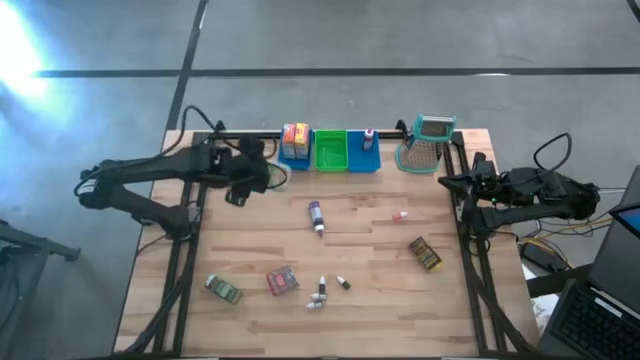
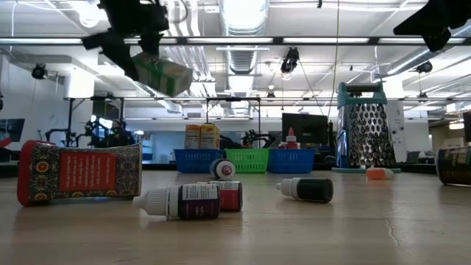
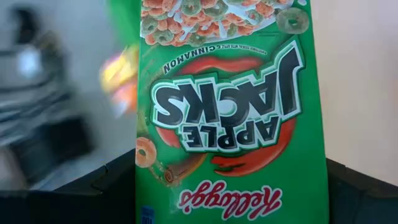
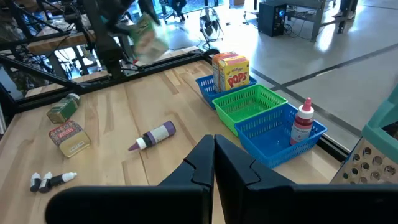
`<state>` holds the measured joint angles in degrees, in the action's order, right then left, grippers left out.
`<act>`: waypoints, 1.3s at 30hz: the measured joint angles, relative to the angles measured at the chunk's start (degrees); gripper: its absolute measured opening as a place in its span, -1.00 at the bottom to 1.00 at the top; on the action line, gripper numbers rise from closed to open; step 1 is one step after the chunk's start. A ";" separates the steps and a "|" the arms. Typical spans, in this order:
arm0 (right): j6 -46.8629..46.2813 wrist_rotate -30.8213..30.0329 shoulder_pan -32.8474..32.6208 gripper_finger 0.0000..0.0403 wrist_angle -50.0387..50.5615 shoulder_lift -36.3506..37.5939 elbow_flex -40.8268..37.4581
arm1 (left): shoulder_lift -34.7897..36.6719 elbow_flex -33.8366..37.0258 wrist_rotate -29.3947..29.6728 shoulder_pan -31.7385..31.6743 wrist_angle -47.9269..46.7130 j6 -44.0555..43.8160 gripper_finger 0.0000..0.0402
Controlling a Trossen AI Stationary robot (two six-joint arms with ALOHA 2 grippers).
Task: Pick & Place Kitchen Items
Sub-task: Adjust the green cereal box
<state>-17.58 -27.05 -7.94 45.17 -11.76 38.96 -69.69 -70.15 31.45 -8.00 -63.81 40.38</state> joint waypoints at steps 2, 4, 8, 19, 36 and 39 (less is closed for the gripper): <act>0.00 0.00 0.00 -0.96 0.00 -0.01 0.00 | -1.94 -0.01 6.05 1.40 -1.09 3.76 0.63; 0.00 0.00 0.00 -0.96 0.00 -0.01 0.00 | -4.51 0.04 9.33 2.87 -4.51 9.65 0.63; 0.02 0.00 0.00 -0.96 0.00 0.01 0.00 | -10.21 0.07 16.23 5.33 -9.05 16.76 0.63; 0.00 0.00 -0.01 -0.96 0.00 -0.01 0.00 | -23.74 0.07 39.03 9.37 -12.24 22.03 0.63; 0.00 0.00 -0.02 -0.96 0.00 0.00 0.00 | -36.71 0.07 40.25 10.77 -12.07 16.50 0.63; 0.00 0.00 -0.02 -0.96 0.00 0.01 0.00 | -38.75 0.09 40.16 11.01 -11.67 15.54 0.63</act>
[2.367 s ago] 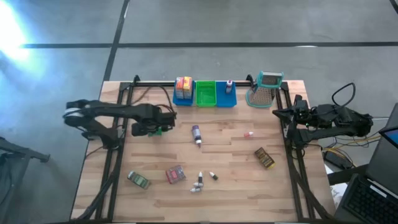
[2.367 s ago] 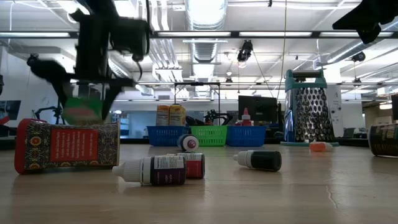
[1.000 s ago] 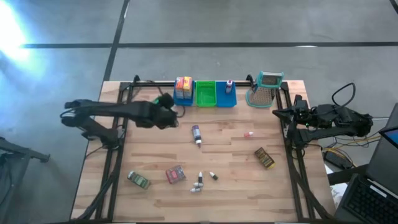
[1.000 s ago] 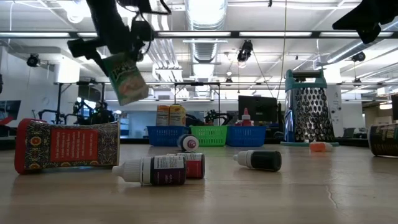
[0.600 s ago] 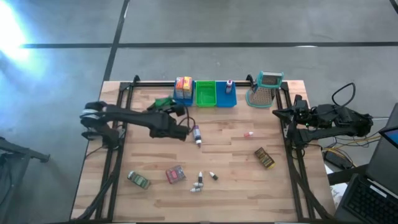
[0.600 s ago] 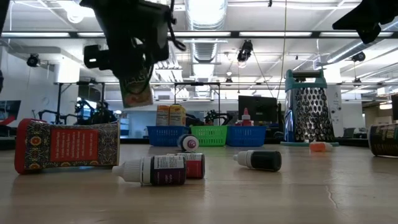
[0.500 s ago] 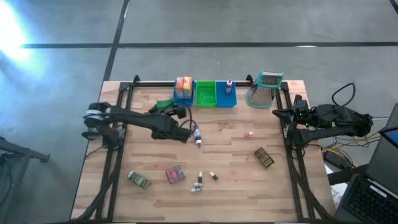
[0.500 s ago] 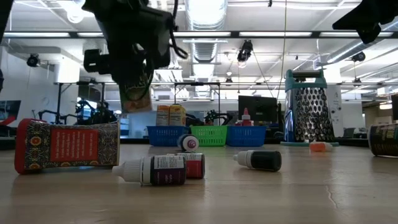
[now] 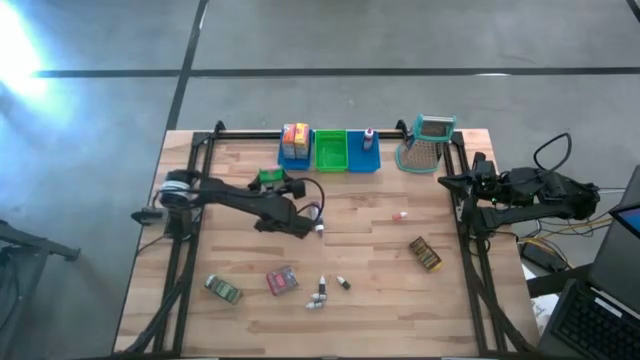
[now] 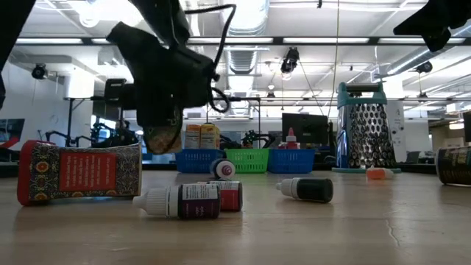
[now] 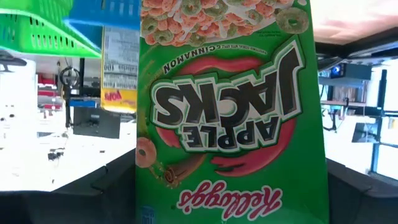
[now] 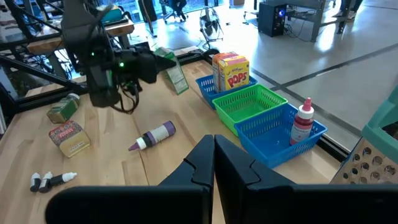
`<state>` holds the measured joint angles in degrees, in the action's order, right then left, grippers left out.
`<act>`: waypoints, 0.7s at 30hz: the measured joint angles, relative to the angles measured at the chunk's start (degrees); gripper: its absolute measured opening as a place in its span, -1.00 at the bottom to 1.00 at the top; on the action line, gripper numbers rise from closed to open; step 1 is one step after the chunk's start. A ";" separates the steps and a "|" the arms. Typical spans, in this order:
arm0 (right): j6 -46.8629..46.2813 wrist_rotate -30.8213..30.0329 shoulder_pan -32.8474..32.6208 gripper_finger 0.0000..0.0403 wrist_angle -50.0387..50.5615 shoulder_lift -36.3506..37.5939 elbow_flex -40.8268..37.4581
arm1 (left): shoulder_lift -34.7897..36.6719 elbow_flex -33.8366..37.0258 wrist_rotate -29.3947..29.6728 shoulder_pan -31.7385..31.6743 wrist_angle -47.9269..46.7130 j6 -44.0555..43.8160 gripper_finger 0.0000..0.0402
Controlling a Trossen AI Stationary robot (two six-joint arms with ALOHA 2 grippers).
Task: Pick & Place Kitchen Items
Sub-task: Adjust the green cereal box
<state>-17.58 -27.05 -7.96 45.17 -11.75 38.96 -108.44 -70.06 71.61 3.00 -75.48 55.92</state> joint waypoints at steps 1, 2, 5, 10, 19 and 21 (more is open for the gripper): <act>0.00 0.00 0.00 -0.96 0.00 -0.01 0.01 | -0.44 0.00 -0.01 0.12 -0.01 -0.59 0.63; 0.00 0.00 0.02 -0.96 0.00 0.00 0.00 | -0.87 0.00 -0.04 0.24 0.00 -1.50 0.63; 0.00 0.00 0.01 -0.96 0.00 0.00 0.00 | -1.88 0.00 -0.22 0.77 0.14 -4.86 0.63; 0.00 0.00 0.02 -0.96 0.00 0.00 0.00 | -3.01 0.00 -2.63 1.23 0.46 -8.21 0.63; 0.00 0.00 0.01 -0.96 0.00 0.00 0.00 | -3.11 0.02 -6.86 1.31 2.16 -2.51 0.63; 0.00 0.00 0.01 -0.96 -0.02 -0.02 0.00 | -3.11 0.02 -6.97 1.36 3.22 -2.43 0.63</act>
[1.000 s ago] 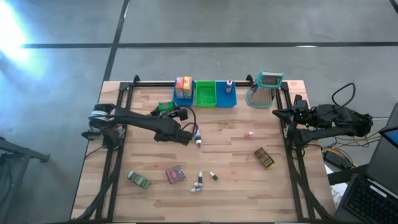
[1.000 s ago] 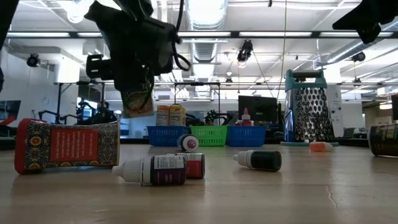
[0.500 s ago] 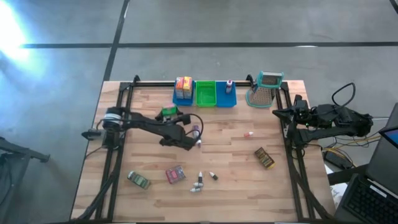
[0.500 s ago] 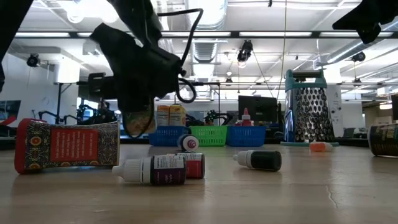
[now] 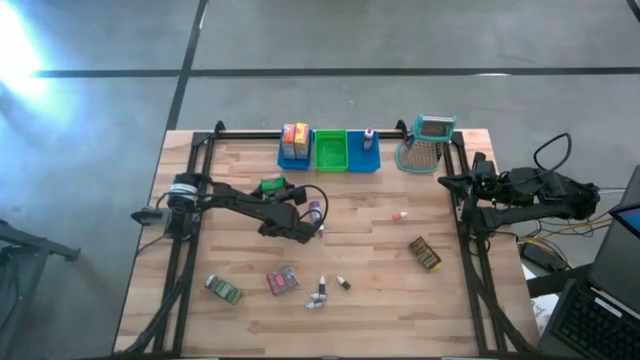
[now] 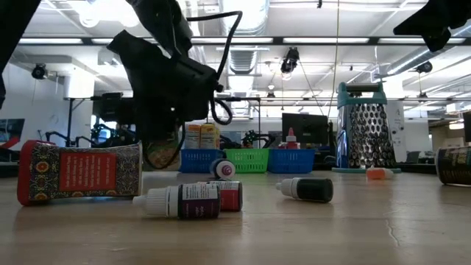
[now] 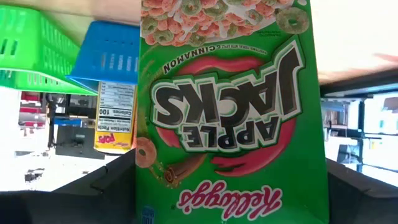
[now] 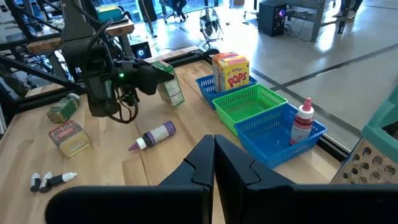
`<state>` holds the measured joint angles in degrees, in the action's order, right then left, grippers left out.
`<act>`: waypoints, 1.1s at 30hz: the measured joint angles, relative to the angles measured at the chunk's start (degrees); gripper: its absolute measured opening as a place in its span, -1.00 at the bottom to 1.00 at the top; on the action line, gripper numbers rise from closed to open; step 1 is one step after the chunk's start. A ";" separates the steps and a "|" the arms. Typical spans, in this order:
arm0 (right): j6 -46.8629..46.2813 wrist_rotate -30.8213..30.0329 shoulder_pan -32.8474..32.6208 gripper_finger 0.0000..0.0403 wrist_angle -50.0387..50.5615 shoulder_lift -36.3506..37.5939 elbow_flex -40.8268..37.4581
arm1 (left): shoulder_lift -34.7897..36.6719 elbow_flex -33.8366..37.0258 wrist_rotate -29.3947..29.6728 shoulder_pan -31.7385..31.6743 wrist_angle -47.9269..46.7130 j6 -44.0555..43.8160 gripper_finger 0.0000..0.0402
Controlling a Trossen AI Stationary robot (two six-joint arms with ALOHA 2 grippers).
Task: Pick & Place Kitchen Items
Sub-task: Adjust the green cereal box
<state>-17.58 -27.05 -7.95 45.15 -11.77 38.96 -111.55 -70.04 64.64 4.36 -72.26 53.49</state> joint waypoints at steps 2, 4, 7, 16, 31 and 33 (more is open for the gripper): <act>0.00 0.00 0.00 -0.96 0.02 0.02 0.00 | 0.00 0.00 -0.71 0.00 0.19 -0.06 0.63; 0.00 0.00 -0.02 -0.96 0.02 0.01 0.00 | 0.00 0.00 -1.32 0.00 0.16 -0.34 0.63; 0.00 0.00 0.00 -0.96 0.00 0.00 0.01 | 0.00 0.00 -4.27 0.00 0.11 1.77 0.63; 0.00 0.00 0.00 -0.96 0.01 0.02 0.01 | 0.00 -0.02 -5.02 -0.02 0.15 3.12 0.63; 0.00 0.00 0.00 -0.96 0.00 0.01 0.00 | 0.00 -0.02 -3.67 -0.02 1.43 2.20 0.63; 0.00 0.00 0.00 -0.96 0.02 0.02 0.00 | 0.00 -0.04 -3.56 0.00 1.43 2.28 0.63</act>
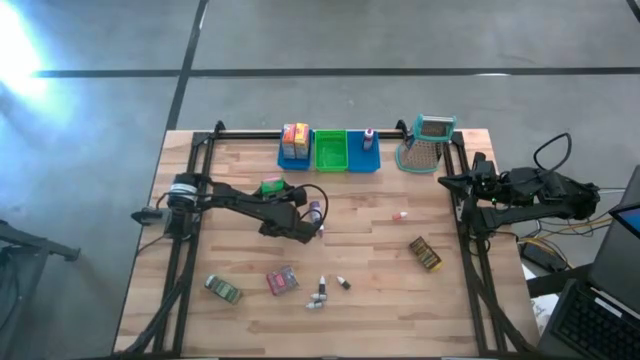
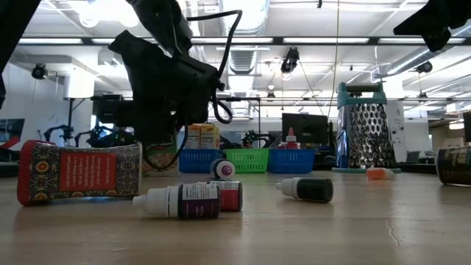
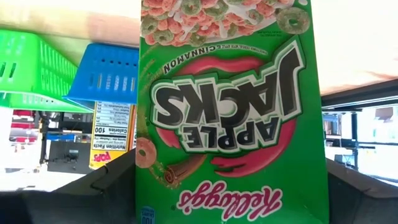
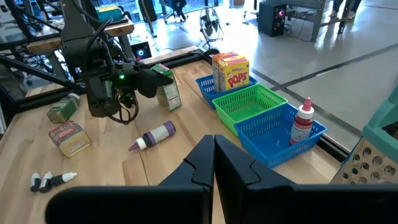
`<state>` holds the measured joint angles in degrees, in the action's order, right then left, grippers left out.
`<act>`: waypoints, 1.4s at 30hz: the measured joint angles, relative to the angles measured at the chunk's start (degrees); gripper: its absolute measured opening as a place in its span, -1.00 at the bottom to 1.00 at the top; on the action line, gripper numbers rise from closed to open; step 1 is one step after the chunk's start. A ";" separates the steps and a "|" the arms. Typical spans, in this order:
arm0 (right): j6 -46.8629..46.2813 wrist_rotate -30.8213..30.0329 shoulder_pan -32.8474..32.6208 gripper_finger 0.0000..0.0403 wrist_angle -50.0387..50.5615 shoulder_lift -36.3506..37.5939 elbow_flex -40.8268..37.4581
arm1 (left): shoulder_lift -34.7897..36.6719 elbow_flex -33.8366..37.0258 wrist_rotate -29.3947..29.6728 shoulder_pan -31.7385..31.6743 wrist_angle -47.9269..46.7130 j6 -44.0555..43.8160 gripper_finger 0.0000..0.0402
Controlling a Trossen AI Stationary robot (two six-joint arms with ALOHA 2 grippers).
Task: Pick & Place Kitchen Items
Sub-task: Adjust the green cereal box
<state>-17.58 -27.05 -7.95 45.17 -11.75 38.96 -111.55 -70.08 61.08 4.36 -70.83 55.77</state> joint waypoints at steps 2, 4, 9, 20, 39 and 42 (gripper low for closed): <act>0.00 0.00 0.00 -0.96 -0.01 -0.01 0.01 | 0.00 -0.02 0.10 0.00 0.16 0.62 0.63; 0.00 0.00 -0.02 -0.96 -0.01 0.00 0.00 | 0.00 -0.02 0.11 0.00 0.23 0.94 0.63; 0.00 0.00 0.00 -0.96 0.00 0.00 0.00 | 0.00 -0.02 0.64 0.02 0.26 1.41 0.63; 0.00 0.00 -0.02 -0.96 0.00 0.00 0.00 | 0.04 -0.04 -0.93 0.02 0.05 4.89 0.63; 0.00 0.00 0.00 -0.96 -0.02 0.00 0.00 | 0.07 -0.35 0.51 0.09 -0.05 4.04 0.98; 0.00 0.00 0.00 -0.96 -0.01 -0.02 0.00 | 0.12 -1.35 1.07 0.09 -1.35 3.90 0.99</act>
<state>-17.58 -27.05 -7.94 45.16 -11.76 38.96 -111.42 -71.44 62.14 4.45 -72.18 59.67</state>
